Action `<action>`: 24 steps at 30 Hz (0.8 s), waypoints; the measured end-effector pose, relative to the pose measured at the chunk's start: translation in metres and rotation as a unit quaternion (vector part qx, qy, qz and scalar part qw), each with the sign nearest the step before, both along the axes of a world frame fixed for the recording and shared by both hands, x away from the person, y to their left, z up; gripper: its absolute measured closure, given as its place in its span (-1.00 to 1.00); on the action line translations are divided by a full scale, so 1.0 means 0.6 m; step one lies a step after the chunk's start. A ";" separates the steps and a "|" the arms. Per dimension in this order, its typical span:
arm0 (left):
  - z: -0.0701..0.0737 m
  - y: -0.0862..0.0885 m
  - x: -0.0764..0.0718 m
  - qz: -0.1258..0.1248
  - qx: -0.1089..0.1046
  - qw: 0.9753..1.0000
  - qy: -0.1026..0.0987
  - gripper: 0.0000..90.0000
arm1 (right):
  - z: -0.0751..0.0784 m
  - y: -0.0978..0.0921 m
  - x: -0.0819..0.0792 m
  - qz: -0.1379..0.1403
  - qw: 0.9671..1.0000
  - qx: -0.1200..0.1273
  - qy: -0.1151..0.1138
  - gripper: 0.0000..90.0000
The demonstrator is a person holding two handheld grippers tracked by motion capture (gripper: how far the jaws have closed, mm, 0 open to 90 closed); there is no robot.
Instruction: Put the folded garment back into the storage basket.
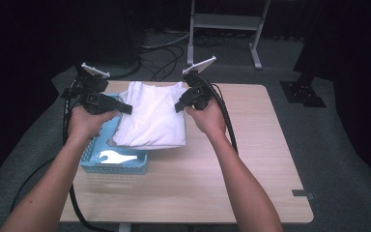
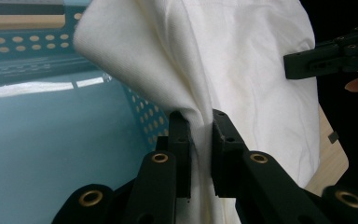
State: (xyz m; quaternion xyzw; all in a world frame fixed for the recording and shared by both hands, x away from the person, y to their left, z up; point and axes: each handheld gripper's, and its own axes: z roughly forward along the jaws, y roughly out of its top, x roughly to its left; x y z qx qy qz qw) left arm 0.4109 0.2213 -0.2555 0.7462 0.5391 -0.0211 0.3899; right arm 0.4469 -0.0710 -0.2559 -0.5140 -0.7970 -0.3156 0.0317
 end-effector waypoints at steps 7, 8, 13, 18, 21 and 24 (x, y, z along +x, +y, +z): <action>0.004 0.015 0.000 0.005 0.005 1.000 -0.001 0.80 | 0.000 0.018 0.006 0.007 1.000 -0.001 -0.001 0.93; 0.004 0.017 0.000 0.006 0.007 1.000 -0.001 0.80 | 0.000 0.021 0.006 0.008 1.000 -0.001 -0.001 0.93; 0.006 0.028 0.001 0.009 0.011 1.000 0.000 0.80 | 0.002 0.035 0.008 0.011 1.000 -0.002 0.001 0.93; 0.009 0.040 0.001 0.014 0.014 1.000 -0.001 0.80 | 0.004 0.047 0.012 0.021 1.000 -0.004 -0.003 0.93; 0.010 0.049 0.001 0.017 0.014 1.000 -0.002 0.80 | 0.006 0.057 0.014 0.024 1.000 -0.004 -0.003 0.93; 0.011 0.057 0.001 0.019 0.017 1.000 -0.001 0.80 | 0.005 0.066 0.018 0.027 1.000 -0.004 -0.002 0.93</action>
